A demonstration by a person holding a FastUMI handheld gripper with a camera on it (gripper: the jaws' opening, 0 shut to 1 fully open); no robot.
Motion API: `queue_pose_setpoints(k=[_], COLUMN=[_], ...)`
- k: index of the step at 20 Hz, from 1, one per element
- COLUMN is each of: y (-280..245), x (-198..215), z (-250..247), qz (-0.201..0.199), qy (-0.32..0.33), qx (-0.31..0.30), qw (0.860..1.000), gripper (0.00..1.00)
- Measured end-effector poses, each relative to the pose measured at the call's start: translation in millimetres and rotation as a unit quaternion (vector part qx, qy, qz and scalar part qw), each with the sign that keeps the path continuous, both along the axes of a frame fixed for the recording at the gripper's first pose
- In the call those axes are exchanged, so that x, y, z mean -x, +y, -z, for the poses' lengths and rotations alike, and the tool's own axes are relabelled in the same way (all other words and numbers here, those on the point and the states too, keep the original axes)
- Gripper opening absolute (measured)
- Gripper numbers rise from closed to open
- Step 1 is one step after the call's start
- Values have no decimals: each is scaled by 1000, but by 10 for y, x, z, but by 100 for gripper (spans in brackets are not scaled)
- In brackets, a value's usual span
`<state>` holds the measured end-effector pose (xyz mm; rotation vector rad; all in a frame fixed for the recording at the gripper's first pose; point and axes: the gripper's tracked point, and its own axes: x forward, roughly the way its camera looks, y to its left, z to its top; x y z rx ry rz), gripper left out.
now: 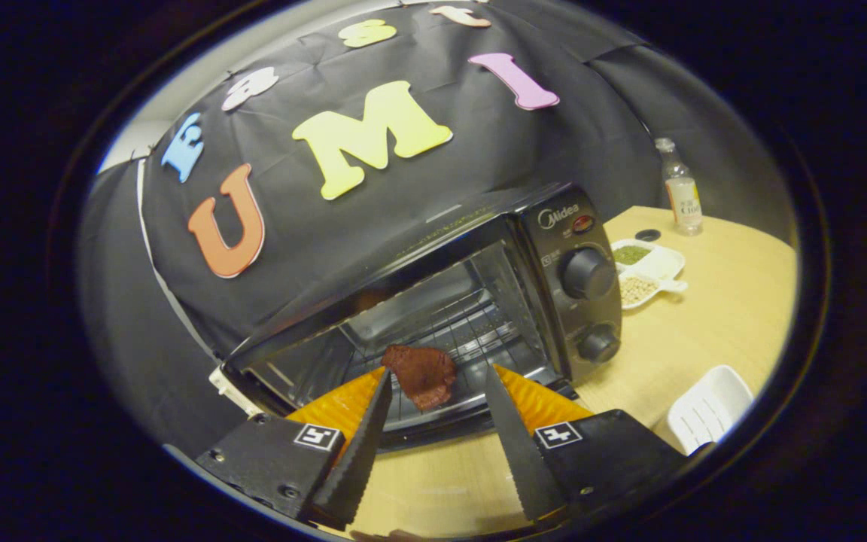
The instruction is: Open the toaster oven, put the food inside, and close the toaster oven door.
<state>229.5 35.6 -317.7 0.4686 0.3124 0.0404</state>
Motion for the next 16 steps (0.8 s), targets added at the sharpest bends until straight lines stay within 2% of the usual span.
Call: queue_pose_setpoints(k=[2,4,9,12,16], y=[61,62,71,80,143], x=[256,498,1004,1177,1373], z=[-6,12,158,312,723], qz=[-23,-27,-32,-31,-46], qy=[2,1,8,23,66], qx=[38,81,162,184,177], qw=[999,996,986,982,981], gripper=[86,95,98,98,98])
